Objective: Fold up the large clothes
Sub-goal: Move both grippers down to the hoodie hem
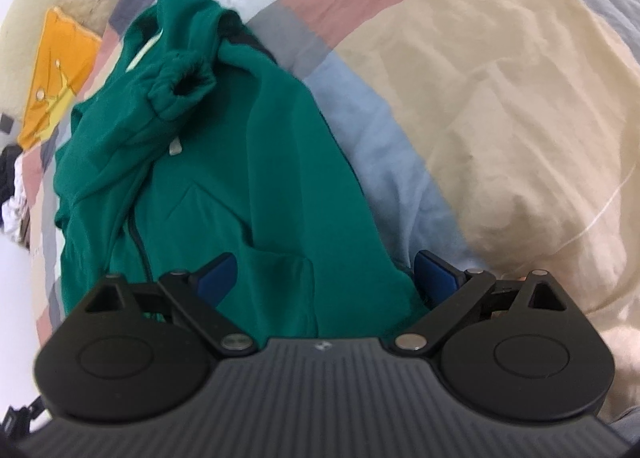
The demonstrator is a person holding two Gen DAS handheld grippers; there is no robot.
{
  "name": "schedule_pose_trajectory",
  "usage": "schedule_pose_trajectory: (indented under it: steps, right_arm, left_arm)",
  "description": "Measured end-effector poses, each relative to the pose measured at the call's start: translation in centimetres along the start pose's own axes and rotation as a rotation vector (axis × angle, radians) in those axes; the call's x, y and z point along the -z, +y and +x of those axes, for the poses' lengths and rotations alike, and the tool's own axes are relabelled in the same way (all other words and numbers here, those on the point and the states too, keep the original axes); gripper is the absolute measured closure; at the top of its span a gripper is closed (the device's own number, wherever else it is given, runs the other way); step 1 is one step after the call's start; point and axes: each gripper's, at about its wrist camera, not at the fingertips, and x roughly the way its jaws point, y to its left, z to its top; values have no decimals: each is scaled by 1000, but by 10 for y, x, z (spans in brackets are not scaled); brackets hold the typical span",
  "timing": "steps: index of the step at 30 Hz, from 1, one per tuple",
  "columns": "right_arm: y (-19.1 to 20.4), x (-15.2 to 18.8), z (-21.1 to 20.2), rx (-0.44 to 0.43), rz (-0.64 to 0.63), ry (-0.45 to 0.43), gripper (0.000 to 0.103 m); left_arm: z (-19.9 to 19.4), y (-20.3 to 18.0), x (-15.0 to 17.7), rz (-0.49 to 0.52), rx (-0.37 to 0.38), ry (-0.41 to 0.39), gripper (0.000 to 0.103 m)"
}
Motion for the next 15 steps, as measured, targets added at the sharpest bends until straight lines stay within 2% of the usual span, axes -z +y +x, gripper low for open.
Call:
schedule_pose_trajectory:
  steps: [6,11,15]
  right_arm:
    - [8,-8,12,22,-79,80,6]
    - [11,-20,23,36,-126,114,8]
    - [7,-33,35,41,-122,167,8]
  left_arm:
    - [21,-2,-5,-32,-37,56,11]
    - [29,-6,-6,-33,-157,43,12]
    - [43,-14,-9,10,-179,124,15]
